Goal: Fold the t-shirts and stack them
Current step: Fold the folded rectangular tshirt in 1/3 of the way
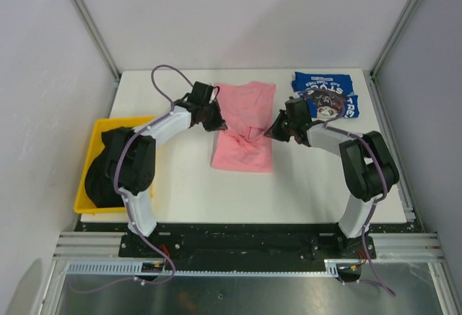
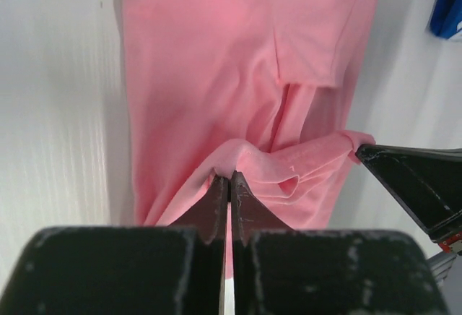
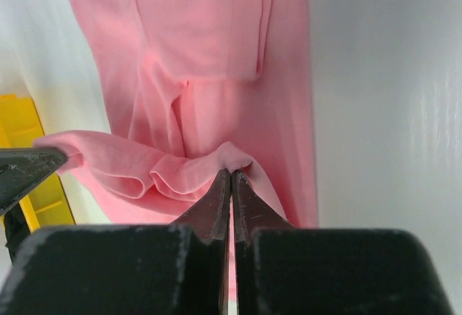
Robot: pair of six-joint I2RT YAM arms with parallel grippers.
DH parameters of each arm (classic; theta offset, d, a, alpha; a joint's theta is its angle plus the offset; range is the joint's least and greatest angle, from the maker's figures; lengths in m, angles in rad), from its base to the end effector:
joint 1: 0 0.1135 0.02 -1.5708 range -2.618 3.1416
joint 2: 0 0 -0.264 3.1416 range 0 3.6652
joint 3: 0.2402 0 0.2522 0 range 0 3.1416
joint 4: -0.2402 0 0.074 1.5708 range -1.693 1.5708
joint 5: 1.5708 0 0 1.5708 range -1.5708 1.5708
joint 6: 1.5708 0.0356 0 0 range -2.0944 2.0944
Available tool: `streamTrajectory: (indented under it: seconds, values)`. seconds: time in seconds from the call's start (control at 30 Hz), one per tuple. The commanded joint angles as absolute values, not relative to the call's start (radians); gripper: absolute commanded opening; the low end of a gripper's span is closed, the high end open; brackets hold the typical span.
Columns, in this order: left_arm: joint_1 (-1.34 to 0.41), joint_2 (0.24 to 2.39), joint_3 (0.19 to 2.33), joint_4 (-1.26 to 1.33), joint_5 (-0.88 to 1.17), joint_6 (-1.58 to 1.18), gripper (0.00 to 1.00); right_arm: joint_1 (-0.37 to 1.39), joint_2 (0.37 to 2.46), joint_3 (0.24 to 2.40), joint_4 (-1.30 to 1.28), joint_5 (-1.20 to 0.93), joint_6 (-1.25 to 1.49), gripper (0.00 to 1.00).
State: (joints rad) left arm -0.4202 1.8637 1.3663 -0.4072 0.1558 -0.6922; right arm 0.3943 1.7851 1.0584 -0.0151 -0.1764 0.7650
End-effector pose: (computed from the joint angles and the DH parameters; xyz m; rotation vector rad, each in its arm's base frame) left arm 0.3699 -0.1713 0.2163 -0.2809 2.5669 -0.6426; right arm 0.3480 0.1515 0.1799 0.3550 2.4064 0.7656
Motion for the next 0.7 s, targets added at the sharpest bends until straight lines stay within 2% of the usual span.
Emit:
streamTrajectory:
  seconds: [0.0, 0.67]
  values:
    - [-0.389, 1.930, 1.469, -0.385, 0.210, -0.644, 0.00, 0.362, 1.827, 1.134, 0.041, -0.225, 0.742, 0.00]
    - [-0.325, 2.053, 1.560, -0.384, 0.223, -0.635, 0.00, 0.293, 1.941, 1.239, 0.017, -0.273, 0.715, 0.00]
